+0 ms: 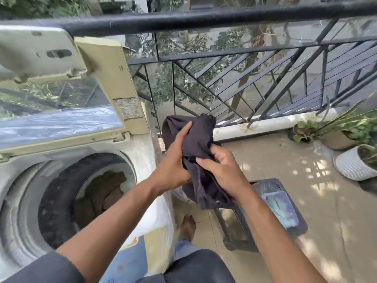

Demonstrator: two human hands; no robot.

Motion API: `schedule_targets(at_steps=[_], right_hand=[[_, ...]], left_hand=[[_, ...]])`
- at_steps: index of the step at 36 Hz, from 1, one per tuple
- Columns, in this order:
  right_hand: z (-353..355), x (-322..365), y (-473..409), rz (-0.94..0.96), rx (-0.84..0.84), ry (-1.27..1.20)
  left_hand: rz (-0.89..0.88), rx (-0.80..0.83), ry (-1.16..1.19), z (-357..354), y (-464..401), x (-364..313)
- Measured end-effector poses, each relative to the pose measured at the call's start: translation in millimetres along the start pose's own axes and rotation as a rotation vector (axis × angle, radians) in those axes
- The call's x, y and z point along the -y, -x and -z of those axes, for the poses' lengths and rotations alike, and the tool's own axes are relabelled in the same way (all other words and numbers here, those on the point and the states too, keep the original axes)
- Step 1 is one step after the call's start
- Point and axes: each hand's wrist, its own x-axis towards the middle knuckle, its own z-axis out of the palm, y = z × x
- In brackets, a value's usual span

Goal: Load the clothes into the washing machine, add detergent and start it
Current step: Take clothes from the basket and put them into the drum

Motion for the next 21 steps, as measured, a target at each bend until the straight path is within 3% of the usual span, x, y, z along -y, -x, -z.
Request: schedule_targets(at_steps=[3,5,10,12,14,18,21], right_hand=[[4.2,2.5,8.3,0.04,0.118,0.085],[9.3,9.0,12.5,0.074,0.106,0.082],[43.1,-11.2,-3.4,0.04,-0.457,0.08],[65.2,-34.4,-11.5,-0.029,-0.548,0.158],[83.4,-64.7,-17.4,-0.136,-0.461,0.288],[94.3,-118.2,-22.1,-0.366,-0.093,0.468],[75.9,-125.9,-24.3,-0.441,0.045,0.448]], left_hand=[[0.025,-0.237,-0.035,-1.1,-5.1,5.0],[0.057,-0.287,-0.003,-0.2,-9.4,8.8],[0.132,-0.303,0.144,11.4,-15.2,13.6],[0.152,-0.297,0.234,17.6,-14.5,9.1],[0.155,-0.302,0.337,25.6,-15.3,2.7],[0.051,-0.261,0.501,37.2,-15.4,-21.6],[-0.03,-0.19,0.551,43.0,-13.8,-39.7]])
